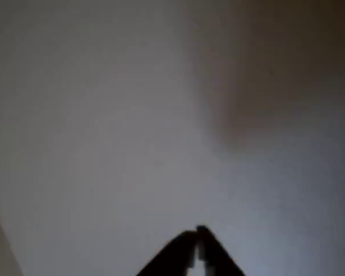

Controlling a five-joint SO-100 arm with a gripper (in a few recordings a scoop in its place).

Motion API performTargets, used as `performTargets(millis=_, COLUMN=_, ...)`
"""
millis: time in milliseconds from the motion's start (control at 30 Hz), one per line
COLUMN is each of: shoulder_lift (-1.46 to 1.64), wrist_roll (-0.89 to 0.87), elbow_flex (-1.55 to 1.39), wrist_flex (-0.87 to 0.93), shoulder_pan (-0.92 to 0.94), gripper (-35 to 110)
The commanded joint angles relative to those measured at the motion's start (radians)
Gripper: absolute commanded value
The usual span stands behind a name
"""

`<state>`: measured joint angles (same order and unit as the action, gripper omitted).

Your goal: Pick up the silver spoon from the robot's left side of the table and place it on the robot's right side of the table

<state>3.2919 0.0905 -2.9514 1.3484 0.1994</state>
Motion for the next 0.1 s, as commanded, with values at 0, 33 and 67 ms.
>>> performTargets(millis=0, shoulder_lift=0.000, wrist_roll=-0.003, elbow_flex=0.003, wrist_flex=0.008, shoulder_pan=0.006, gripper=-2)
performTargets(millis=33, shoulder_lift=0.000, wrist_roll=-0.003, elbow_flex=0.003, wrist_flex=0.008, shoulder_pan=0.006, gripper=-2)
performTargets(millis=67, shoulder_lift=0.000, wrist_roll=-0.003, elbow_flex=0.003, wrist_flex=0.008, shoulder_pan=0.006, gripper=-2)
